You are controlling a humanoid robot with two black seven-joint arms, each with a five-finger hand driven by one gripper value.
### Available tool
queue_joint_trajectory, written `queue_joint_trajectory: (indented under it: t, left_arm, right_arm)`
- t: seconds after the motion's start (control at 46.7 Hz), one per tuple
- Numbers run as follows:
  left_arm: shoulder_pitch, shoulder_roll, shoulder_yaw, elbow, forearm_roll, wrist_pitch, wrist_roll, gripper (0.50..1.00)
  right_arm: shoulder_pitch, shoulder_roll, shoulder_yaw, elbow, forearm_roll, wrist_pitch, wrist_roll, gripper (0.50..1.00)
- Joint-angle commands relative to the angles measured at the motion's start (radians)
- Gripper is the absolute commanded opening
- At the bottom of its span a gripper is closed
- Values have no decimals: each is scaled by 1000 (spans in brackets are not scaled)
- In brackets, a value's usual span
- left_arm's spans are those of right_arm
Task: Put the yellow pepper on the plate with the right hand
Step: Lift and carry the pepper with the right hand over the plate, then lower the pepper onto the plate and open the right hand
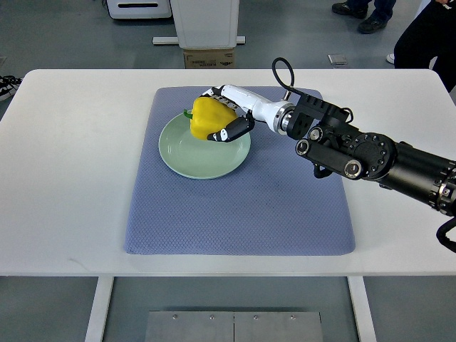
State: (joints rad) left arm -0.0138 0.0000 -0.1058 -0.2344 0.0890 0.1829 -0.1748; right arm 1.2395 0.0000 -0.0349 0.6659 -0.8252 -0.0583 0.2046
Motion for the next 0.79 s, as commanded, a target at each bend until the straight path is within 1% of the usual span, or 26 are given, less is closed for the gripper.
queue_joint_trajectory:
  t: [0.0, 0.771]
  left_arm:
    - [0, 0, 0, 0, 0, 1, 0, 1000]
    - [0, 0, 0, 0, 0, 1, 0, 1000]
  right_arm:
    - [0, 0, 1, -8, 0, 0, -1, 500]
    - [-48, 0, -10, 9, -9, 8, 4, 500]
